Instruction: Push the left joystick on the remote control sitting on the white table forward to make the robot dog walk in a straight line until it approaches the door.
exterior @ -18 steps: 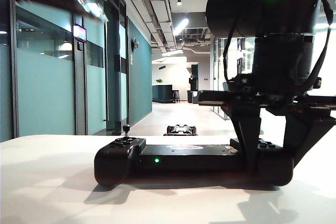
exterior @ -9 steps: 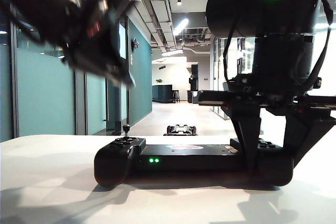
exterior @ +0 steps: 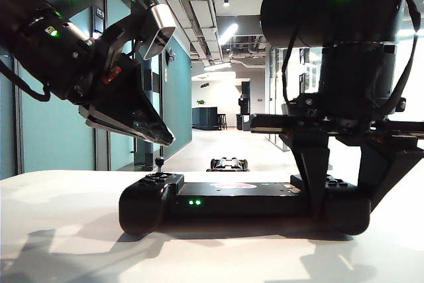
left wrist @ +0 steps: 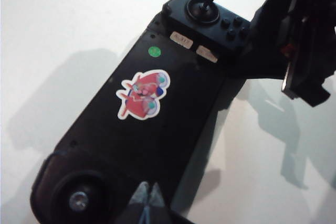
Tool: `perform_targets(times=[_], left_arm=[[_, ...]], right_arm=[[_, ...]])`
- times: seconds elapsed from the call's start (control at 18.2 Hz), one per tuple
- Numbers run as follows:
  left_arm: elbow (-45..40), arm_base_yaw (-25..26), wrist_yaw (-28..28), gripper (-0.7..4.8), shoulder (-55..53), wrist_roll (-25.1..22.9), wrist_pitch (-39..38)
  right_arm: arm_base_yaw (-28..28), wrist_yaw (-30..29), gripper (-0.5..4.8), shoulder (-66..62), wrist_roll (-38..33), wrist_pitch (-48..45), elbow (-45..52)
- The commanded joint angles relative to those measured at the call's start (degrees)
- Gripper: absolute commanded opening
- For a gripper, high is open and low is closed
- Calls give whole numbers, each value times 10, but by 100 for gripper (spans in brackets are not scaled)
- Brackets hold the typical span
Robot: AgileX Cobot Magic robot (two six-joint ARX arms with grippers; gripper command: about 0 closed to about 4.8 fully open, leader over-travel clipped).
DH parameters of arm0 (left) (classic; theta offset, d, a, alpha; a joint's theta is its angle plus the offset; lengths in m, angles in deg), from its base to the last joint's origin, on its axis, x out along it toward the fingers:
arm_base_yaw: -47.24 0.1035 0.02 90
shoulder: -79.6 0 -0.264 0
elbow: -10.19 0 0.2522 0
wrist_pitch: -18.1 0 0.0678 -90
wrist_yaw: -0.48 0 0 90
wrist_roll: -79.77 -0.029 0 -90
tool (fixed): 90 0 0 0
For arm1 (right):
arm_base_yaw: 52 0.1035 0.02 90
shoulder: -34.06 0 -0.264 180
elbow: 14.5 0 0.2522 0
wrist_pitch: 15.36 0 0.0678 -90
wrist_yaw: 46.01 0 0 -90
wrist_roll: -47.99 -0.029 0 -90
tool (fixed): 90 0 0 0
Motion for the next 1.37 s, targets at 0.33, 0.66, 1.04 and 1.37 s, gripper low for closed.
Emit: perform_targets(times=[0.33,0.66,1.04,1.37], left_arm=[[-3,16,-11,-5,-16,-3,52],[-4,16,-24,-5,-56,-3,75],[-4,18,-24,-5,-89,-2,94],[-4,21,-8,-5,-95,0,109]], right_arm=[[-1,-3,166,0,-2,6,0],[-1,-3,166,0,0,6,0],[-1,-4,166,0,0,4,0],[-1,-8,166,0,0,4,0]])
